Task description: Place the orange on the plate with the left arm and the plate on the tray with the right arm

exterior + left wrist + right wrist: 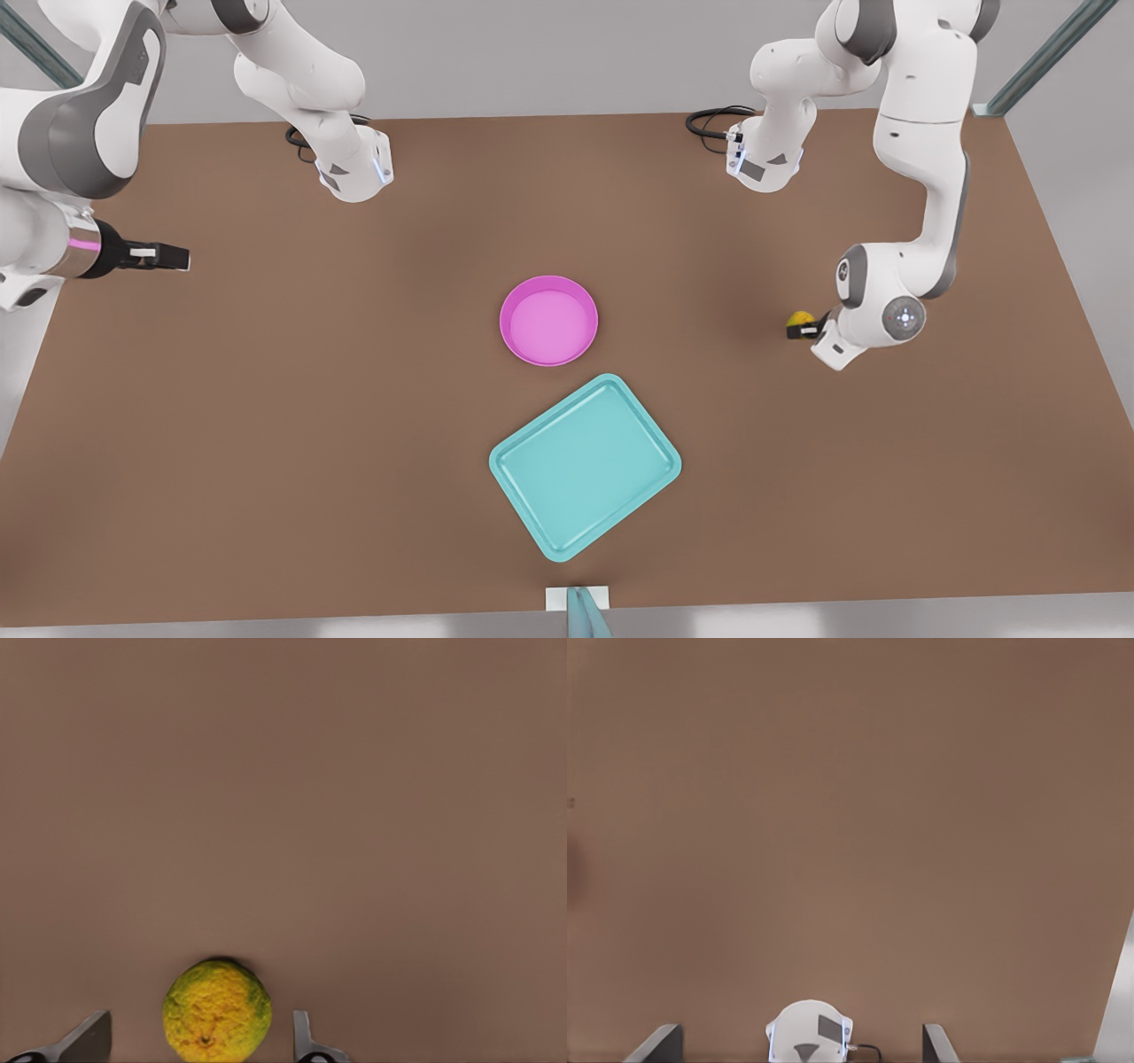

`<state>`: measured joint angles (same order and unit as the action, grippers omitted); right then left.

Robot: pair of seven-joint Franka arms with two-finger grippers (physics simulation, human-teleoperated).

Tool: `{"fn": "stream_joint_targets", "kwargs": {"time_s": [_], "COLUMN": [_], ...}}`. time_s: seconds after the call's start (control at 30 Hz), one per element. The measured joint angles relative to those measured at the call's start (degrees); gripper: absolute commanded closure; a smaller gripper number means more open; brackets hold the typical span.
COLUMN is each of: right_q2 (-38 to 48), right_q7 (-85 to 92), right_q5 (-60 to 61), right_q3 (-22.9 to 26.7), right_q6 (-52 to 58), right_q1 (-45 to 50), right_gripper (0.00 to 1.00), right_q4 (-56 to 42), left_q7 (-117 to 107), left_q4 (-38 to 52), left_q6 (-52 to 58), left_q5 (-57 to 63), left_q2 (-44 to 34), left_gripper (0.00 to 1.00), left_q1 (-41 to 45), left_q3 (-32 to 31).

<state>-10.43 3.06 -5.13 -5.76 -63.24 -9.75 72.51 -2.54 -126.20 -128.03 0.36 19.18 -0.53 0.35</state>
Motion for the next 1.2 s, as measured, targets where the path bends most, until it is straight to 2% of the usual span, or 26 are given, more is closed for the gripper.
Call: {"fn": "stream_joint_targets", "kwargs": {"time_s": [0.8, 0.83, 0.87, 0.97, 1.2], "right_q2": [-0.5, -0.5, -0.6, -0.7, -1.0], "right_q7": [0.7, 0.7, 0.7, 0.7, 0.9], "right_q5": [0.1, 0.1, 0.1, 0.2, 0.1], "right_q3": [-0.3, -0.3, -0.3, -0.3, -0.2], "right_q6": [-0.2, -0.2, -0.2, -0.2, -0.1], "right_q1": [0.3, 0.2, 0.2, 0.2, -0.2], "right_gripper": [0.0, 0.0, 0.0, 0.0, 0.0], "right_q4": [2.2, 2.2, 2.4, 2.6, 2.8], "left_q7": [7.2, 7.3, 7.4, 7.7, 7.9], "left_q4": [-3.3, -3.3, -3.3, -3.3, -3.2], "left_q6": [-5.1, -5.1, -5.1, -5.1, -3.8], "left_q5": [0.0, 0.0, 0.0, 0.0, 0.2], "left_q2": [4.6, 4.7, 4.7, 4.5, 2.1], "left_gripper": [0.0, 0.13, 0.22, 0.27, 0.28], "left_q1": [0.0, 0.0, 0.0, 0.0, 0.5], "left_q3": [0.4, 0.4, 0.4, 0.4, 0.4]}}
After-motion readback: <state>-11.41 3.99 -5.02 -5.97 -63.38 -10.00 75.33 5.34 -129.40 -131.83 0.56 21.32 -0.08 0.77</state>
